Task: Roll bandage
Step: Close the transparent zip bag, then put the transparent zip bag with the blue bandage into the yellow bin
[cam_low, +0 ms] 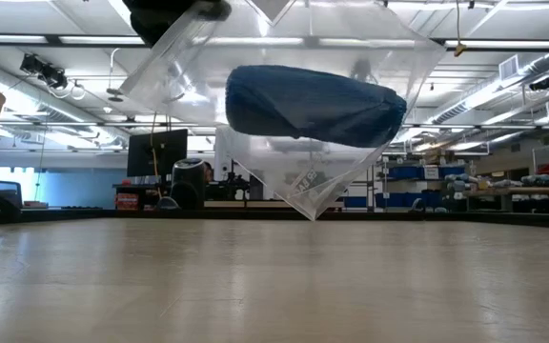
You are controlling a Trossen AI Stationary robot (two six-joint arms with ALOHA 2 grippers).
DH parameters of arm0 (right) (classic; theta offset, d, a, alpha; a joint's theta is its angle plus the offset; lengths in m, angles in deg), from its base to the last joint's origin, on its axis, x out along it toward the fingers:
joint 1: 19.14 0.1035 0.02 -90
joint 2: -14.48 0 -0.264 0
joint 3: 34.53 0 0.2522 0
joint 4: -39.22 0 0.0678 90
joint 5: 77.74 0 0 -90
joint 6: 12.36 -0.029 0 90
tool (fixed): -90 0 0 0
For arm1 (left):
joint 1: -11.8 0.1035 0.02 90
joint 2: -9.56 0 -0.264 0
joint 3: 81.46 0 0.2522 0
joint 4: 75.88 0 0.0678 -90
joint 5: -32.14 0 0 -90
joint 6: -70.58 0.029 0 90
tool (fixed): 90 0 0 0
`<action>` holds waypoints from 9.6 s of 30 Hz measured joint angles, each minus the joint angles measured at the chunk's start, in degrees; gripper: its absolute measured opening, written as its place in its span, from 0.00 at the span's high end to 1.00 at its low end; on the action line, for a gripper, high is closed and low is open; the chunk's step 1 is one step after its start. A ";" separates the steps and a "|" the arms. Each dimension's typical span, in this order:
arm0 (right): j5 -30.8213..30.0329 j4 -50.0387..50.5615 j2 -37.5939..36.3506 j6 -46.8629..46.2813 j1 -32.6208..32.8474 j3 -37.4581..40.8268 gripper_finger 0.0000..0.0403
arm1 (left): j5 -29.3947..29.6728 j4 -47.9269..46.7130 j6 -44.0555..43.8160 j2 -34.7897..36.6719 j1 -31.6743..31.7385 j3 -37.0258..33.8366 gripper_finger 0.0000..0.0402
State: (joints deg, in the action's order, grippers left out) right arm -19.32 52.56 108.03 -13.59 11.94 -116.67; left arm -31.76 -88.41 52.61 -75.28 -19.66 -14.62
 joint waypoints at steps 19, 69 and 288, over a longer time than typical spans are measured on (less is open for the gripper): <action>-4.42 0.50 -0.94 0.88 2.20 0.02 1.00 | 0.01 2.27 1.22 0.00 -0.04 0.00 0.90; -4.29 1.27 -3.00 -0.42 3.33 -0.11 1.00 | 1.50 -15.68 -4.93 -1.75 -2.48 -0.16 0.94; 26.34 13.04 53.78 -12.01 -22.72 -65.77 0.56 | -3.19 -68.36 -45.54 -7.78 -40.65 46.97 1.00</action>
State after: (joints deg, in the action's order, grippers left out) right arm 7.02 65.60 161.81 -25.61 -10.78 -182.43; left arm -34.95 -156.77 7.07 -83.06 -60.31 32.35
